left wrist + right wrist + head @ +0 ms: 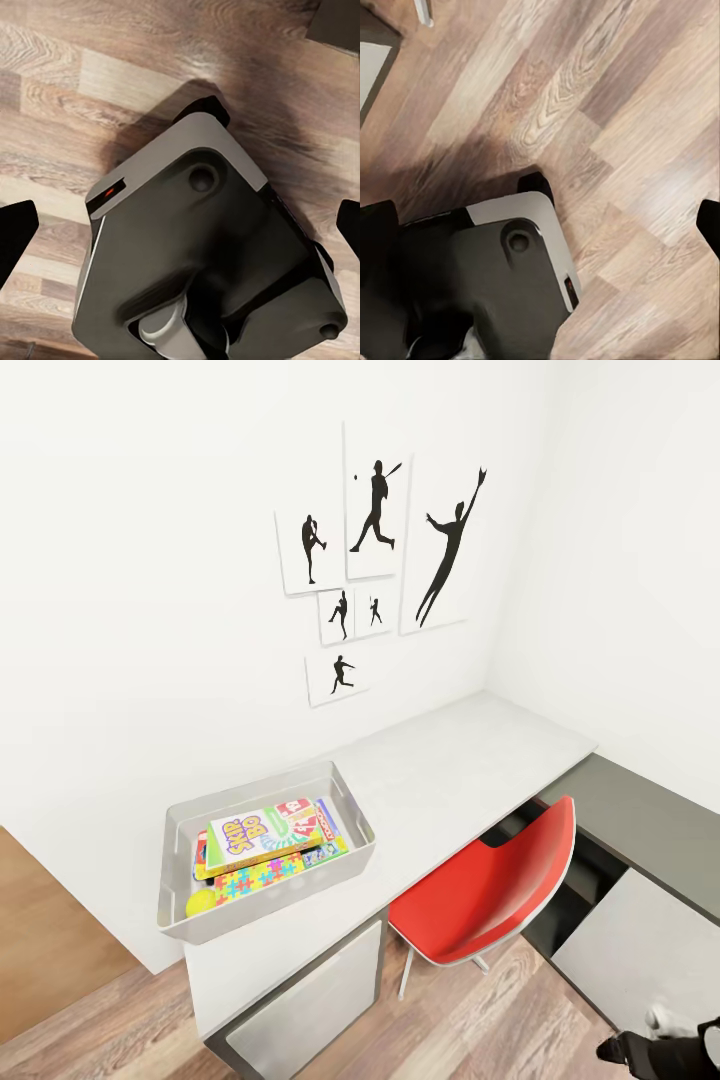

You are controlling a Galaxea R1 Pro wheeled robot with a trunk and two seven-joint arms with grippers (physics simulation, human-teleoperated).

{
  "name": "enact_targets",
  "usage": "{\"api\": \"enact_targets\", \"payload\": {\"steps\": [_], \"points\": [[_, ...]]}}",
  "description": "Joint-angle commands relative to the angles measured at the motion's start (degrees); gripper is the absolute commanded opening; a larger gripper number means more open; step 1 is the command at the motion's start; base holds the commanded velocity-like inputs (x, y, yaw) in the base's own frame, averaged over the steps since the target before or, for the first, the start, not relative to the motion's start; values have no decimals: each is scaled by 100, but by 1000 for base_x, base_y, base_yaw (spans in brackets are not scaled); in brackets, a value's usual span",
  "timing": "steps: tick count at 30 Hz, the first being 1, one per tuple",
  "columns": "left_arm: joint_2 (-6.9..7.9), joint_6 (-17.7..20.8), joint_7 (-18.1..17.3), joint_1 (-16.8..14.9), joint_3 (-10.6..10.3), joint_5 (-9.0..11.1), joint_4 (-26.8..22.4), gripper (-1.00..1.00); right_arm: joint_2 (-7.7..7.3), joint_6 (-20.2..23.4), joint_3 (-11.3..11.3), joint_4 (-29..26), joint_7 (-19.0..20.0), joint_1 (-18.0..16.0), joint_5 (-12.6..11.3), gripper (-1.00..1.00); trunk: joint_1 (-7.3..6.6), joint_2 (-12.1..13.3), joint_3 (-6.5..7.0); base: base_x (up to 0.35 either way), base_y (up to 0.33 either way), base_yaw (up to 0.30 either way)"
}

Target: Put all the toys in the child's room - the three board games (two on the bed and one on the table), the two jigsaw puzzles on the table, and the tennis ball on the table - inside the toy box on the table in the child's room.

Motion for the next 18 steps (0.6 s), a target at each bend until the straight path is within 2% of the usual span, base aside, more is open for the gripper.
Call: {"api": "enact_targets", "payload": {"steps": [1, 2, 5, 6, 9, 13, 16, 17, 18], "points": [[-18, -43, -24, -2, 10, 0, 67, 100, 22, -105, 188, 131, 67, -4, 30, 100, 3, -12, -11, 0, 0, 0], [-18, -43, -24, -2, 10, 0, 67, 100, 22, -105, 188, 131, 67, -4, 30, 100, 3, -12, -11, 0, 0, 0], [-68, -294, -223, -2, -4, -158, 314, 100, 152, -478, 623, 487, 235, -4, 75, 100, 3, -12, -11, 0, 0, 0], [-68, -294, -223, -2, -4, -158, 314, 100, 152, -478, 623, 487, 235, -4, 75, 100, 3, -12, -11, 0, 0, 0], [-107, -528, -382, -2, -21, -269, 557, 100, 316, -824, 954, 861, 334, -17, 146, 100, 3, -12, -11, 0, 0, 0], [-143, -638, -468, -2, -33, -325, 688, 100, 428, -1022, 1123, 1135, 374, -24, 206, 100, 3, -12, -11, 0, 0, 0], [-191, -756, -551, -2, -43, -401, 850, 100, 607, -1337, 1292, 1521, 411, -37, 312, 100, 3, -12, -11, 0, 0, 0], [-191, -756, -551, -2, -43, -401, 850, 100, 607, -1337, 1292, 1521, 411, -37, 312, 100, 3, -12, -11, 0, 0, 0], [-210, -797, -568, -2, -45, -428, 897, 100, 670, -1443, 1331, 1621, 420, -39, 350, 100, 3, -12, -11, 0, 0, 0]]}}
